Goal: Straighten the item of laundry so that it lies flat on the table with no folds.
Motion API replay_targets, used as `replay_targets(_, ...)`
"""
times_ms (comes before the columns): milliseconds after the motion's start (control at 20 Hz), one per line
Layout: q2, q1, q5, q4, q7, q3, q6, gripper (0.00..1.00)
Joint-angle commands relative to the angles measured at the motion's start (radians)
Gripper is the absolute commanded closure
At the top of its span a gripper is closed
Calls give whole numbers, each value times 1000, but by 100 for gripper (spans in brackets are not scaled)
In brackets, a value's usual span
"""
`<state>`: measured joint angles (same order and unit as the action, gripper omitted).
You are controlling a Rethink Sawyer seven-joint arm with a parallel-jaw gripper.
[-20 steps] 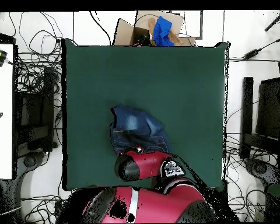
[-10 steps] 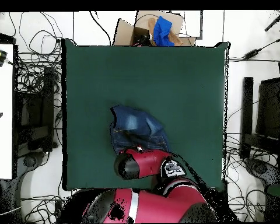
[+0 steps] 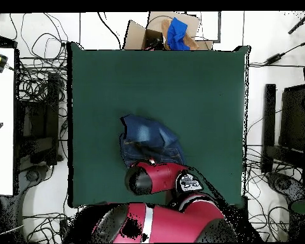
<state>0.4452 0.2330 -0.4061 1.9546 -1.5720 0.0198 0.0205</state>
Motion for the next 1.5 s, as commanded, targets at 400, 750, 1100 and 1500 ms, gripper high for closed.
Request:
replay_targets(400,-150,34,17,-184,-124,112,-63,100)
replay_targets(750,-141,38,22,-179,-118,121,-34,100)
replay_targets(1100,-130,61,21,-171,-100,145,9,100)
replay_targets(1500,44,25,65,-64,-138,129,102,100)
